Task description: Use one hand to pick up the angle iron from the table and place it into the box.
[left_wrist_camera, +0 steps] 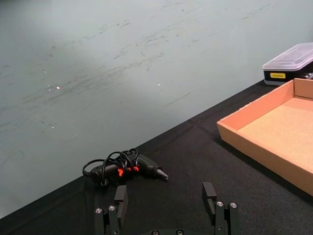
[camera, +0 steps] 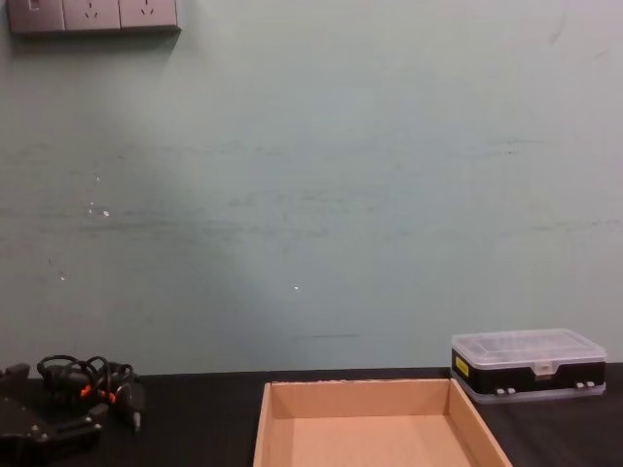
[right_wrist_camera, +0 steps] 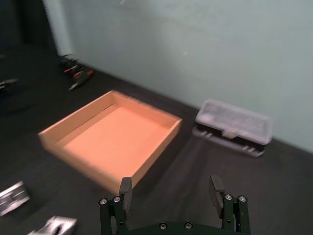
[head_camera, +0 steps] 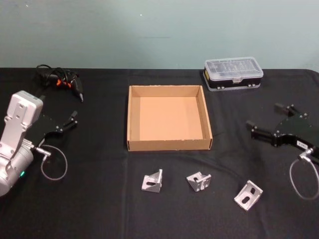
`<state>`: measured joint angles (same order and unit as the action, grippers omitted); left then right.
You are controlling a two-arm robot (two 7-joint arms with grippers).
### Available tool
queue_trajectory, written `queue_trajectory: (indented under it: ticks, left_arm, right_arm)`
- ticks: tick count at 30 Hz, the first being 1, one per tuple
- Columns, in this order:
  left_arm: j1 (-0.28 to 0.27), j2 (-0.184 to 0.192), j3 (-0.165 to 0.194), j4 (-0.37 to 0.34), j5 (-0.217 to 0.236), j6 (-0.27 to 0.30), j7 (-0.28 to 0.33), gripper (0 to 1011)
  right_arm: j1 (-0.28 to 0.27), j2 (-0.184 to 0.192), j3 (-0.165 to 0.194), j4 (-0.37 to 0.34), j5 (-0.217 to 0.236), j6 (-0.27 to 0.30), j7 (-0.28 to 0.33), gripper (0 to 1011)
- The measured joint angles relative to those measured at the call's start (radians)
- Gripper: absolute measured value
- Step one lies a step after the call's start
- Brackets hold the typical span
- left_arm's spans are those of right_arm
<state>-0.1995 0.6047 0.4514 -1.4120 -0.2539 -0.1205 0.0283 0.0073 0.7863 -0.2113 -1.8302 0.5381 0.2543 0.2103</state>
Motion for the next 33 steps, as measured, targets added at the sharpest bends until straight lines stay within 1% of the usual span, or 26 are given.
queue_trajectory:
  ticks: [1, 2, 4, 6, 7, 9, 11, 13, 14, 15, 17, 20, 21, 22, 26, 33]
  left_arm:
    - [0.0, 0.0, 0.0, 0.0, 0.0, 0.0, 0.0, 1000]
    - [0.0, 0.0, 0.0, 0.0, 0.0, 0.0, 0.0, 1000]
    - [0.0, 0.0, 0.0, 0.0, 0.0, 0.0, 0.0, 1000]
    - [0.0, 0.0, 0.0, 0.0, 0.0, 0.0, 0.0, 1000]
    - [0.0, 0.0, 0.0, 0.0, 0.0, 0.0, 0.0, 1000]
    - [0.0, 0.0, 0.0, 0.0, 0.0, 0.0, 0.0, 1000]
    - [0.0, 0.0, 0.0, 0.0, 0.0, 0.0, 0.0, 1000]
    - [0.0, 0.0, 0.0, 0.0, 0.0, 0.0, 0.0, 1000]
    - [0.0, 0.0, 0.0, 0.0, 0.0, 0.0, 0.0, 1000]
    - [0.0, 0.0, 0.0, 0.0, 0.0, 0.0, 0.0, 1000]
    - [0.0, 0.0, 0.0, 0.0, 0.0, 0.0, 0.0, 1000]
    - [0.0, 0.0, 0.0, 0.0, 0.0, 0.0, 0.0, 1000]
    - [0.0, 0.0, 0.0, 0.0, 0.0, 0.0, 0.0, 1000]
    - [0.0, 0.0, 0.0, 0.0, 0.0, 0.0, 0.0, 1000]
    - [0.0, 0.0, 0.0, 0.0, 0.0, 0.0, 0.0, 1000]
    - [0.0, 0.0, 0.0, 0.0, 0.0, 0.0, 0.0, 1000]
  right_arm:
    - [-0.008, 0.014, 0.009, -0.017, 0.026, 0.037, 0.028, 1003]
    - [-0.008, 0.014, 0.009, -0.017, 0.026, 0.037, 0.028, 1003]
    - [-0.024, 0.034, 0.025, -0.042, 0.071, 0.104, 0.073, 1003]
    - [-0.032, 0.043, 0.03, -0.052, 0.091, 0.133, 0.09, 1003]
    - [-0.039, 0.052, 0.033, -0.06, 0.11, 0.162, 0.103, 1003]
    - [-0.046, 0.061, 0.035, -0.067, 0.128, 0.186, 0.113, 1003]
    - [-0.053, 0.071, 0.035, -0.072, 0.146, 0.211, 0.122, 1003]
    - [-0.062, 0.089, 0.028, -0.081, 0.177, 0.253, 0.133, 1003]
    - [-0.062, 0.089, 0.028, -0.081, 0.177, 0.253, 0.133, 1003]
    - [-0.064, 0.098, 0.022, -0.086, 0.186, 0.27, 0.135, 1003]
    - [-0.065, 0.107, 0.014, -0.089, 0.193, 0.286, 0.137, 1003]
    - [-0.059, 0.127, -0.013, -0.091, 0.197, 0.319, 0.141, 1003]
    - [-0.059, 0.127, -0.013, -0.091, 0.197, 0.319, 0.141, 1003]
    - [-0.054, 0.134, -0.025, -0.089, 0.197, 0.327, 0.142, 1003]
    - [-0.039, 0.146, -0.058, -0.076, 0.186, 0.335, 0.141, 1003]
    - [-0.016, 0.15, -0.097, -0.05, 0.169, 0.332, 0.14, 1003]
